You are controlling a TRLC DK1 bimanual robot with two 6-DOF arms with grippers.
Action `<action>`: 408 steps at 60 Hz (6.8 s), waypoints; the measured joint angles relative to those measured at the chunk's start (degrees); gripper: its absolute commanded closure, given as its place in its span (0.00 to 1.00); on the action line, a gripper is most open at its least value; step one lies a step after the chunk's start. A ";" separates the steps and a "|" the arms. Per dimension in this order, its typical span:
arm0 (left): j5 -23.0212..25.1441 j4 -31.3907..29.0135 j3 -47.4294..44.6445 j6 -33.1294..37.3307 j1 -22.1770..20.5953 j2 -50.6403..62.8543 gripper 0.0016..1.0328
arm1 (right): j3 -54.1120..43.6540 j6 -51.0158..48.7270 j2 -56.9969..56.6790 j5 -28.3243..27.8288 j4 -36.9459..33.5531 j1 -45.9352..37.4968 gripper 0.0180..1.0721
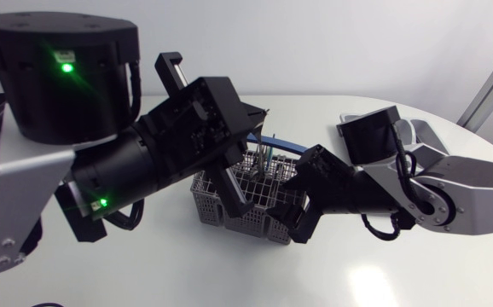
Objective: Unload the cutlery basket into the drawer organizer.
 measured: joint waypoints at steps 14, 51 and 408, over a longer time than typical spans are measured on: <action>0.09 5.31 -3.45 0.00 0.00 -0.48 0.97 | 0.00 0.28 -4.15 -0.35 -2.93 -0.09 0.22; 0.17 7.61 -4.68 0.50 -1.55 -0.09 0.97 | 0.11 1.16 -0.85 0.09 -0.52 0.66 0.92; 7.76 -8.37 10.71 -29.77 8.24 11.58 0.33 | 12.66 -9.73 6.60 -12.50 -6.71 -54.66 0.94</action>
